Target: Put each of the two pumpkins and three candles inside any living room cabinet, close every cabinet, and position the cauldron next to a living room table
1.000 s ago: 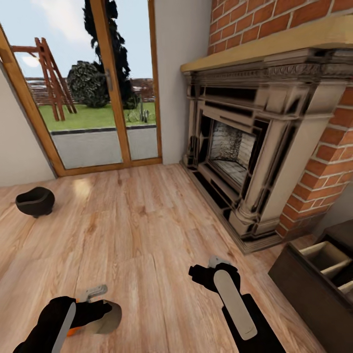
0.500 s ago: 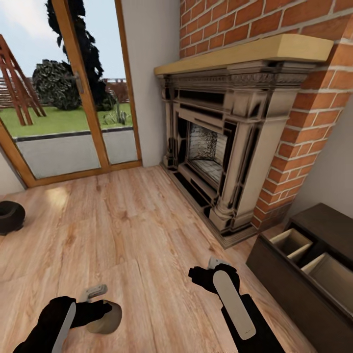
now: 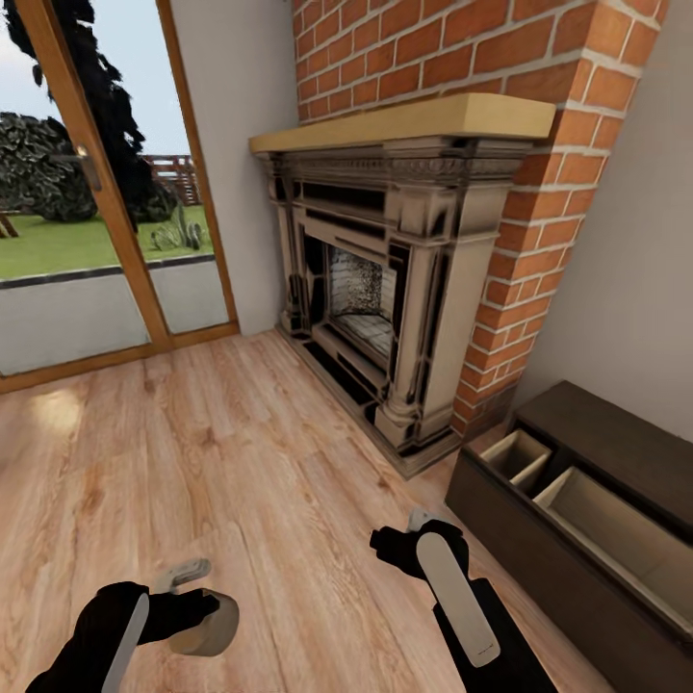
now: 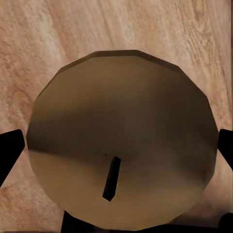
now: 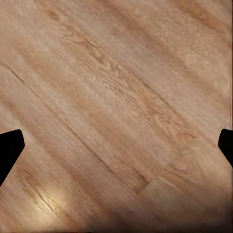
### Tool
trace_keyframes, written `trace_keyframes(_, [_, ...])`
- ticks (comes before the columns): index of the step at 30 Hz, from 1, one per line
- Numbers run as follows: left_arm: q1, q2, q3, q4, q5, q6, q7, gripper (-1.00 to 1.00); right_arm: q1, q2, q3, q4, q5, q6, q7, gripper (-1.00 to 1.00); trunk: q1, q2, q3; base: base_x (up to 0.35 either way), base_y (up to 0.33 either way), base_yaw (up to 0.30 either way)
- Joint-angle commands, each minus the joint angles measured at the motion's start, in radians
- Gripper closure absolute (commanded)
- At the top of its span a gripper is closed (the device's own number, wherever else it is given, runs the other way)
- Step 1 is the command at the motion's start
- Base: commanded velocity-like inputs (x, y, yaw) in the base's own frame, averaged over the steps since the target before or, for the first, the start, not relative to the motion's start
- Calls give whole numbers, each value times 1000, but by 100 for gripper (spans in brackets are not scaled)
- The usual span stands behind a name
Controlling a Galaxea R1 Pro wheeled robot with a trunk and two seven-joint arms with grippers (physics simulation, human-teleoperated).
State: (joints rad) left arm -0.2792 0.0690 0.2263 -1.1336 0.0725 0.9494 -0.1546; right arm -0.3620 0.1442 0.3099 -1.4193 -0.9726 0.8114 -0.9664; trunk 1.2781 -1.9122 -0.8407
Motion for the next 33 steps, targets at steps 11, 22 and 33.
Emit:
trace_keyframes(11, [0, 0, -1, 0, 2, 0, 0, 100, 0, 0, 0, 2, 0, 0, 0, -100, -42, 77, 35, -111, 9, -281])
trace_keyframes(22, [0, 0, 0, 0, 3, 0, 0, 100, 0, 0, 0, 2, 0, 0, 0, -100, -84, 154, 69, -120, 0, -281])
trace_keyframes(33, [0, -1, -1, 0, 2, 0, 0, 100, 0, 0, 0, 3, 0, 0, 0, -100, -127, 231, 103, -13, 0, -281])
